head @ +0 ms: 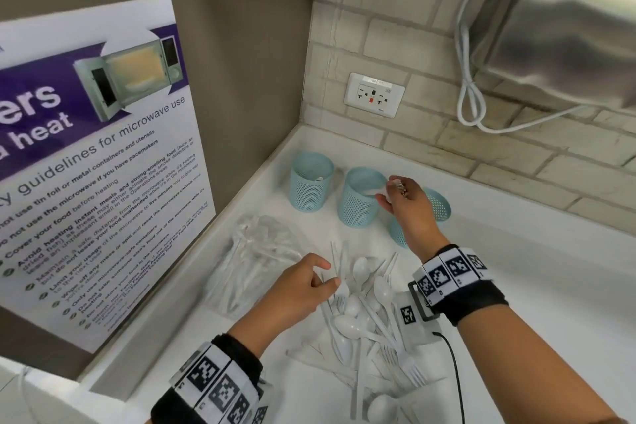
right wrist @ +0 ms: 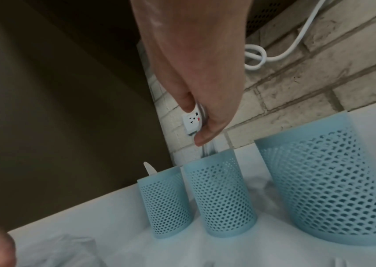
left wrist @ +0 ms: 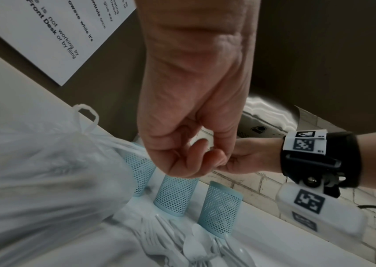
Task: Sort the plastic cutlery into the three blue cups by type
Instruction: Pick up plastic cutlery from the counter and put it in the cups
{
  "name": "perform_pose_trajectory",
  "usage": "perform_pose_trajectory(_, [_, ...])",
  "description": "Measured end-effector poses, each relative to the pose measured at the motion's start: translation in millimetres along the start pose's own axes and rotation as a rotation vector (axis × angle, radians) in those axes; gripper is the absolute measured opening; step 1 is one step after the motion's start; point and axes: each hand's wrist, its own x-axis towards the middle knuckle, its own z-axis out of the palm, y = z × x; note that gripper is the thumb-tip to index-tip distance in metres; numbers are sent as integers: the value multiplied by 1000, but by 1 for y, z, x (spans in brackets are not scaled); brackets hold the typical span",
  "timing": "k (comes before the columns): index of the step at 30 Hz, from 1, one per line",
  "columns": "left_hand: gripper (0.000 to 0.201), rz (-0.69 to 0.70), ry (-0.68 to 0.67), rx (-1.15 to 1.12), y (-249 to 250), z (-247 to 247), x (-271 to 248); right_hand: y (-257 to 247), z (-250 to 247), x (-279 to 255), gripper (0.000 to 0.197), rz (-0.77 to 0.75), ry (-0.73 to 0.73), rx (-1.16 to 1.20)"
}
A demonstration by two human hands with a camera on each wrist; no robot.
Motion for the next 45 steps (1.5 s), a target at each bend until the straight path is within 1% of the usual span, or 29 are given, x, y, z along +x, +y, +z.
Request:
perform_pose_trajectory(2, [29,-3,-13,-3,-1,0,-1,5,1,2,34,32,-41,-58])
perform_pose_trajectory(4, [28,-5,-23,-3,-1,0,-1,7,0,1,48,30,-71,-121])
perform_pose_trajectory(8, [25,-13,-32,1,-1,0,-1,0,-10,-11,58,-56,-101,-150])
perform_pose_trajectory(10, [24,-16,-34,0,-1,1,-1,-6,-14,-19,59,-88,-136,-125])
perform_pose_trajectory(11, [23,-19,-36,-1,0,1,-1,-8,-15,-20,57,-98,-148,-114])
perform_pose_trajectory(15, [21,-21,-51,-8,2,5,-1,-5,-13,-10,31,-94,-117,-106])
perform_pose_trajectory(17, [21,-16,-57,-11,3,5,-2,-3,-9,-2,27,-80,-102,-93])
perform_pose_trajectory(19, [21,-17,-51,-21,3,3,-3,-3,-5,5,34,-40,-108,-75])
perform_pose_trajectory(21, [20,-20,-38,-24,1,0,-3,-3,-3,8,45,9,-130,-51])
perform_pose_trajectory(22, [20,-22,-31,-25,-1,-2,-3,-2,-3,8,51,8,-144,-67])
perform_pose_trajectory(25, [21,-36,-21,-38,-5,-4,-2,-4,-6,-1,60,-71,-168,-165])
perform_pose_trajectory(27, [20,-45,-27,-50,-6,-3,-2,-5,-8,-17,57,-116,-143,-222])
perform_pose_trajectory(29, [19,-48,-36,-44,-6,-2,-2,1,-12,-38,52,-130,-130,-366])
perform_pose_trajectory(30, [19,-48,-42,-36,-6,0,-2,6,-15,-51,53,-101,-162,-499])
perform_pose_trajectory(31, [19,-47,-48,-30,-6,1,-3,13,-17,-64,61,-42,-223,-670])
perform_pose_trajectory(33, [19,-48,-61,-21,-6,3,-3,32,-23,-89,90,146,-366,-1021])
perform_pose_trajectory(34, [19,-48,-67,-14,-6,5,-3,41,-25,-101,105,239,-413,-1145])
perform_pose_trajectory(35, [19,-49,-72,-7,-6,6,-3,49,-27,-111,115,310,-442,-1220])
perform_pose_trajectory(37, [19,-54,-82,-2,-6,8,-4,63,-27,-125,124,377,-456,-1280])
perform_pose_trajectory(39, [18,-58,-93,-1,-6,10,-5,76,-23,-129,122,348,-417,-1347])
perform_pose_trajectory(41, [18,-58,-101,0,-5,10,-6,83,-18,-129,115,321,-362,-1403])
perform_pose_trajectory(43, [19,-61,-95,-7,-5,8,-6,84,-14,-126,104,322,-335,-1416])
perform_pose_trajectory(45, [20,-62,-86,-11,-5,8,-6,83,-14,-123,90,309,-340,-1380])
